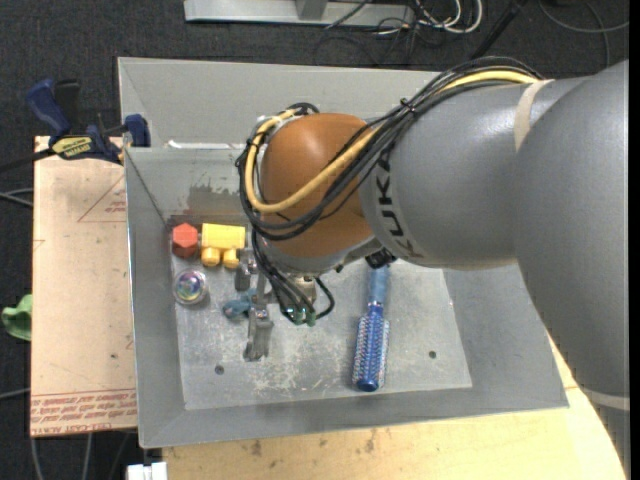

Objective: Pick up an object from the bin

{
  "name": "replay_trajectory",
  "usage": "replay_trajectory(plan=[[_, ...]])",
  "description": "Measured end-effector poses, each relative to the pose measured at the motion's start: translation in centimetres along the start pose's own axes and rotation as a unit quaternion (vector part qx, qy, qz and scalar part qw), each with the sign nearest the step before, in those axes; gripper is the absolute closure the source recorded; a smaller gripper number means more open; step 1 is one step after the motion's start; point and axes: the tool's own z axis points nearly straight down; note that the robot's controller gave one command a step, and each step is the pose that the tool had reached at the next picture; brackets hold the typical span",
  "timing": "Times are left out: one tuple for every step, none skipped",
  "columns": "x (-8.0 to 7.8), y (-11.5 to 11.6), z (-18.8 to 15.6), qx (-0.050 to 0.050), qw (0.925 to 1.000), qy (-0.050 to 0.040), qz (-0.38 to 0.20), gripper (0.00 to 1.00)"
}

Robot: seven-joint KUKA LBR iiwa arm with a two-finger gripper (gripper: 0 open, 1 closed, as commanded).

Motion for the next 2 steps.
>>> replay_trajectory(plan=[[-6.2, -5.2, 8.4, 0.001, 0.9982, -0.0029, -0.059, 0.0], [-3.6, -2.8, 9.7, 0.0, 0.9957, -0.0033, -0.093, 0.0]])
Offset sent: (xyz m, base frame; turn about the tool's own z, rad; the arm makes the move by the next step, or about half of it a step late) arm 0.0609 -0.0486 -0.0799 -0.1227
